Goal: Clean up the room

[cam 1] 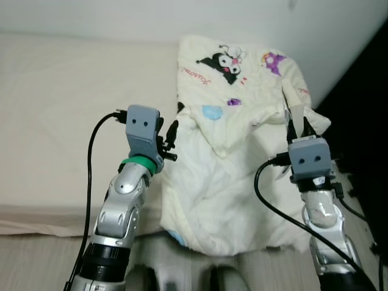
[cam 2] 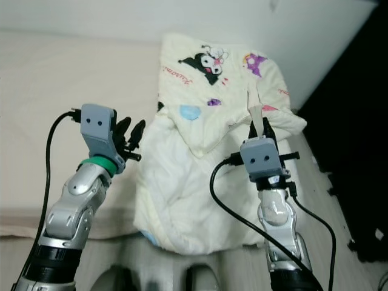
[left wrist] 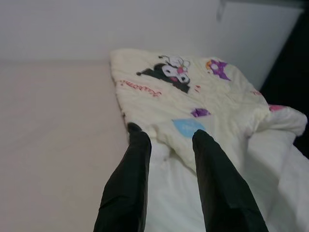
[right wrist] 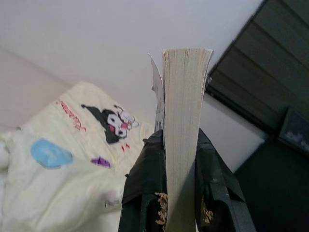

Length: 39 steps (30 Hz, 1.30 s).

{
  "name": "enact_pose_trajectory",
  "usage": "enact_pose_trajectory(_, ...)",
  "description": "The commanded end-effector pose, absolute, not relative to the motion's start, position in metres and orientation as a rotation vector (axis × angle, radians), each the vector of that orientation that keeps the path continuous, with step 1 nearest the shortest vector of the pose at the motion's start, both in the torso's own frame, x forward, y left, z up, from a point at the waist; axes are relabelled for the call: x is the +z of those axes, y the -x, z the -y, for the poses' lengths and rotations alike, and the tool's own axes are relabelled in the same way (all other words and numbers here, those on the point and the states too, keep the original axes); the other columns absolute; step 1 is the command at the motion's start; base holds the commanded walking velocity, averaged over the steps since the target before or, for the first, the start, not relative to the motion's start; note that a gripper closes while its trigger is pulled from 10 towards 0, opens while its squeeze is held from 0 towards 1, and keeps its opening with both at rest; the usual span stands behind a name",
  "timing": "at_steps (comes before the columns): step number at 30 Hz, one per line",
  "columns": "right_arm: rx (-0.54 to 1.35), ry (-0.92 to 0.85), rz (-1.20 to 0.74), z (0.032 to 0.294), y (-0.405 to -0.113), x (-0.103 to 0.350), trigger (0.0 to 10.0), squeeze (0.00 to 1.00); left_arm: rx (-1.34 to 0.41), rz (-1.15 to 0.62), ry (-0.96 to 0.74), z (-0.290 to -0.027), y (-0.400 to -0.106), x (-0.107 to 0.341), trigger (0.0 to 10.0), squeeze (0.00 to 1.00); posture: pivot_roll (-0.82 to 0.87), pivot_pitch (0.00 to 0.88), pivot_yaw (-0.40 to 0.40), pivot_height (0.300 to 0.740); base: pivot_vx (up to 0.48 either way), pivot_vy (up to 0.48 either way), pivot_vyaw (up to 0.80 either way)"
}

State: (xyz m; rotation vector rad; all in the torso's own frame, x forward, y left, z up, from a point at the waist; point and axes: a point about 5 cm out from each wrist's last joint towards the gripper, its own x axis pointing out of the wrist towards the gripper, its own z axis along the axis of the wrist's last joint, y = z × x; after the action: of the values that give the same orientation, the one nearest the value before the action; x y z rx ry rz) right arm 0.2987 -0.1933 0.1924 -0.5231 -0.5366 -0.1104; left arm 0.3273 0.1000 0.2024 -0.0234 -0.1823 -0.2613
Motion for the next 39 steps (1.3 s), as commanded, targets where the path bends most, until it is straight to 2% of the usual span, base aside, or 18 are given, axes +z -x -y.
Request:
enact_pose_trajectory(1, -0.136, 0.510, 0.561, 0.197, -0.297, 0.195, 10.0, 0.00, -0.261, 0.160, 0.010, -0.098, -0.327, 0.195, 10.0, 0.00, -0.01, 0.109, -0.028, 0.735, 0.000, 0.000, 0.00)
enact_pose_trajectory(14, -0.164, 0.459, 0.544, 0.199, -0.299, 0.192, 10.0, 0.00, -0.251, 0.155, 0.000, -0.101, -0.328, 0.192, 10.0, 0.00, -0.01, 0.109, -0.025, 0.740, 0.000, 0.000, 0.00)
enact_pose_trajectory(24, -0.192, 0.316, 0.471, 0.200, -0.302, 0.178, 10.0, 0.00, -0.254, 0.150, -0.003, -0.101, -0.329, 0.190, 10.0, 0.00, -0.01, 0.108, -0.013, 0.740, 0.000, 0.000, 0.00)
enact_pose_trajectory(39, -0.169, 0.268, 0.458, 0.195, -0.304, 0.174, 10.0, 0.00, -0.253, 0.150, -0.007, -0.103, -0.330, 0.191, 10.0, 0.00, 0.00, 0.108, -0.010, 0.740, -0.308, 0.000, 0.00)
